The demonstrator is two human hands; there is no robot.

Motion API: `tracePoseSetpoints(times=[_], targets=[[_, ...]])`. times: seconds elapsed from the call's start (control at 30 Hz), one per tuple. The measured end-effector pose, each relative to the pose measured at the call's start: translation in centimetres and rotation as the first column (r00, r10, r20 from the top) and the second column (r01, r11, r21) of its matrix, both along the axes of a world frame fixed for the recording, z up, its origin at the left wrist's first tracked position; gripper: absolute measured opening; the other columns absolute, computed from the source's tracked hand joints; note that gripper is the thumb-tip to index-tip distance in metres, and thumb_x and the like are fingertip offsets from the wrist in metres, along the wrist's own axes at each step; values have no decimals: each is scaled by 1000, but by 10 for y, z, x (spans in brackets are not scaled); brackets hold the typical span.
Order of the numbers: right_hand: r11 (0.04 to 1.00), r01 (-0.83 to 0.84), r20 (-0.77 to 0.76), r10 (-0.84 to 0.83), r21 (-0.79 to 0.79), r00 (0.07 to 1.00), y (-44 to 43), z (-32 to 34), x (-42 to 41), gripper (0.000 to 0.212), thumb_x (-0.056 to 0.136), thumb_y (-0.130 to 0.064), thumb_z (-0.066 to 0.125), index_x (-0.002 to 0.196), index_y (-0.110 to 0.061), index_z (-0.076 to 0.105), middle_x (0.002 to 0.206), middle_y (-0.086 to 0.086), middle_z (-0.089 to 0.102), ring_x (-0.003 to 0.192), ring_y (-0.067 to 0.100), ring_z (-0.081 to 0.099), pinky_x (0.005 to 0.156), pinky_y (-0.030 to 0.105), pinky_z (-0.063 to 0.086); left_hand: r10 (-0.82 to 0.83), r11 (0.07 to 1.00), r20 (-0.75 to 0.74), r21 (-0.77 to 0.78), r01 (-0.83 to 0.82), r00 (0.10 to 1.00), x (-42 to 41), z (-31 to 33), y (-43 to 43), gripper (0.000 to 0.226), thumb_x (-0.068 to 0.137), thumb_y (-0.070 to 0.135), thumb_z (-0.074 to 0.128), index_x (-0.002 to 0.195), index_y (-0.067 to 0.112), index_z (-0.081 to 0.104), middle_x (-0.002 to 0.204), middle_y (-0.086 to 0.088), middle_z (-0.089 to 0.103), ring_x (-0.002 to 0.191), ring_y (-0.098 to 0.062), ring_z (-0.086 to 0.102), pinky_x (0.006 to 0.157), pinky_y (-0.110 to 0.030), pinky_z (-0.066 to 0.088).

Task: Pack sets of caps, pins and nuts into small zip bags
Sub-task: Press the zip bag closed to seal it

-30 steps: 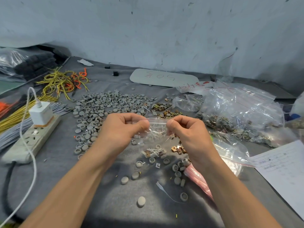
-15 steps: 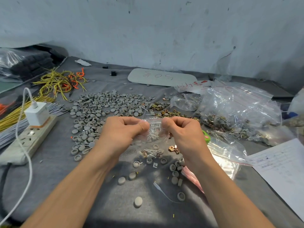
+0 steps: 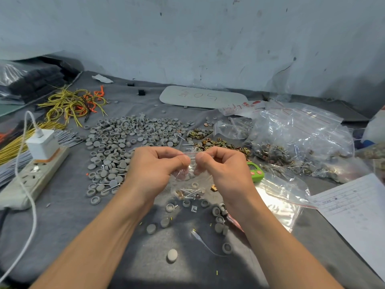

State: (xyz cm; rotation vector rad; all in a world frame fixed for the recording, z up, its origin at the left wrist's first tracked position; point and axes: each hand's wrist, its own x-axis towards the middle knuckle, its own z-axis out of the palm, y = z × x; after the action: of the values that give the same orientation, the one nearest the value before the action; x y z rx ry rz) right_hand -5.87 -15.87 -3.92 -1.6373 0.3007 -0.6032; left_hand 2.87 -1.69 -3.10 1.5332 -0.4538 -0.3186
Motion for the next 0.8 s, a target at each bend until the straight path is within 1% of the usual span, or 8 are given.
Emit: tracePoseSetpoints(times=[0.17,0.27,0.33,0.47,0.6,0.67,0.73,0.8], targets=[[999,-23,18,22,38,1000,2,1,-1,21,92,-11,74,72,-13,76,67,2,74,62,7,66,65,14,50,-20,999,-32,-41,18,999,-3,0,-2,5,78,5,84,77,9,82,77,-14,77,68,-18,73,63,-19,56],[992,-77,40,74,97,996,4,4,-2,18,92,-7,73,76,-12,78,72,5,76,66,11,71,66,16,52,-38,998,-19,-54,37,999,-8,1,-3,5,79,3,83,79,8,81,79,-11,79,70,-14,75,62,-15,54],[992,-82,37,78,97,996,5,3,-2,20,92,-5,73,75,-14,78,74,8,76,68,14,71,68,18,53,-38,998,-5,-50,38,999,-9,2,-3,9,80,1,82,76,9,81,77,-12,78,67,-14,75,63,-16,54],[993,-80,35,77,83,996,5,3,-1,21,92,-3,72,73,-12,76,67,0,73,62,7,66,64,14,50,-17,999,26,-27,18,1000,-10,1,-4,8,79,0,81,75,7,81,70,-13,76,59,-16,70,63,-21,55],[993,-72,15,71,91,997,5,3,-3,15,92,-9,73,78,-9,77,67,-1,73,59,2,64,60,10,47,-22,999,18,-24,23,1000,-10,1,-5,10,81,3,81,75,10,82,67,-7,76,57,-8,69,56,-12,50],[992,-59,6,59,111,998,3,3,-4,12,92,-9,72,82,-4,77,68,2,73,59,3,64,59,10,46,-26,1000,22,-11,26,999,-10,2,-5,11,81,7,82,74,15,83,68,-4,76,57,-4,67,56,-10,48],[990,-31,-1,31,140,1000,0,4,-4,14,93,-8,72,79,-3,75,67,4,72,58,4,62,60,11,46,0,1000,15,8,0,1000,-7,1,-4,6,81,14,84,77,19,84,72,-6,77,65,-10,70,65,-19,54],[990,-11,-8,12,139,1000,-1,5,-5,20,92,-7,72,72,-9,72,64,5,70,56,3,59,60,9,45,28,999,-3,23,-28,1000,-4,0,-4,5,80,15,85,77,18,83,73,-10,77,67,-16,70,70,-27,58]])
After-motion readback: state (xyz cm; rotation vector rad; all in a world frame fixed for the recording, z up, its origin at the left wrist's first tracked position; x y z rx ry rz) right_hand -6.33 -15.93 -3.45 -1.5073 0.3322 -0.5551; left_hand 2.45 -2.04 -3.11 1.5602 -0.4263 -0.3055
